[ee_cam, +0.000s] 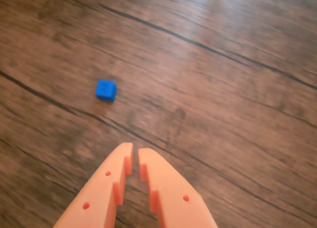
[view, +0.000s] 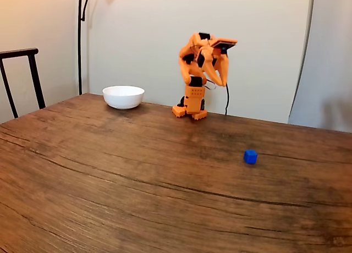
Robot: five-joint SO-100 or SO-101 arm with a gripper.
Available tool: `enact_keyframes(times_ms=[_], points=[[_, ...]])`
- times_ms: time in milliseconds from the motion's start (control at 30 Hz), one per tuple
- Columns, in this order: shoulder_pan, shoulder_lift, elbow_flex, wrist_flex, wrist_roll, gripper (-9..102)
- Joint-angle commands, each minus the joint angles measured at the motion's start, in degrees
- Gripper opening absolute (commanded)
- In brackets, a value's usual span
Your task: Grasp the cube and drop it in the bowl
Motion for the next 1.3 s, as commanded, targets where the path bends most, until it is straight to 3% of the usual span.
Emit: enact_keyframes(times_ms=[0,567,867,1267], points=[[0.0,-10.7,-11.3,-1.2,0.2,0],[-6.1,-53.5,-50.3,-0.4,-0.5,0],[-8.0,-63.4,-54.6,-0.2,-8.6,0],[-9.3,-65.7,-54.7,6.3,-21.7,0]])
